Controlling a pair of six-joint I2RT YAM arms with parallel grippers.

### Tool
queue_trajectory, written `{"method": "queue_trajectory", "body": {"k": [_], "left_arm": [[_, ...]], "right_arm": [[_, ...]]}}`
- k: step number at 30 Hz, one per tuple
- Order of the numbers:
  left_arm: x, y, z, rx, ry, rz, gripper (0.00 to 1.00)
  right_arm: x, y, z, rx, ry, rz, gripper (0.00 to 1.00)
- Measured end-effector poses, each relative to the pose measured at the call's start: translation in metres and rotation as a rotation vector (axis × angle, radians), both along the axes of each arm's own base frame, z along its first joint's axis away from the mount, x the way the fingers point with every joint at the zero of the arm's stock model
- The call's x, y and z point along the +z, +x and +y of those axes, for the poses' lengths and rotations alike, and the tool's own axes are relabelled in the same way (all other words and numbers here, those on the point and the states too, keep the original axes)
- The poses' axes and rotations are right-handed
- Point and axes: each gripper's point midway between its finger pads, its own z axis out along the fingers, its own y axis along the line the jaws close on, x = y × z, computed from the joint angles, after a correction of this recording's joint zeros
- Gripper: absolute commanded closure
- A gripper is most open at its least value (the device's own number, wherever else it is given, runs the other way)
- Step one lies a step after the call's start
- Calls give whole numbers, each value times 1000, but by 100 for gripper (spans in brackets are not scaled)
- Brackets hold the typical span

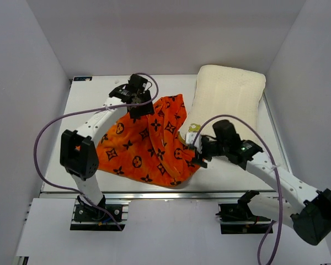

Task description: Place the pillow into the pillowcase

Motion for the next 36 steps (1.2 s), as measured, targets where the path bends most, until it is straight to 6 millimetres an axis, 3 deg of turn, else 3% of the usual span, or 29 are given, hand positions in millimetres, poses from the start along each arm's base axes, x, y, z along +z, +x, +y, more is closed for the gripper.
{"method": "queue_trajectory", "body": {"k": [1, 4, 8, 11, 16, 19, 20, 22, 23, 28, 36], "left_arm": [[-3, 7, -2, -1, 11, 0, 32], [-8, 24, -6, -13, 34, -5, 31], [-19, 45, -18, -42, 54, -3, 31], [-40, 56, -25, -64, 78, 26, 31], [-86, 51, -23, -89, 145, 130, 32], [-100, 47, -19, -98, 175, 166, 43], [-102, 46, -18, -100, 180, 174, 58], [-104, 44, -17, -99, 182, 183, 75], [-104, 43, -17, -100, 180, 182, 84], [-94, 32, -17, -108, 153, 173, 96], [-11, 6, -27, -118, -42, 21, 99]], "right_arm": [[9, 13, -6, -69, 30, -19, 11], [29, 48, -21, -256, 111, -77, 11], [32, 77, -36, -461, 164, -55, 10], [28, 96, -46, -580, 196, 15, 11], [37, 128, -70, -742, 251, 95, 11], [52, 142, -79, -776, 292, 83, 11], [57, 146, -80, -773, 300, 71, 10], [64, 151, -82, -760, 306, 49, 11], [65, 152, -82, -741, 302, 38, 11], [73, 162, -82, -605, 235, -68, 11], [46, 154, -90, -300, 51, -148, 11]]}}
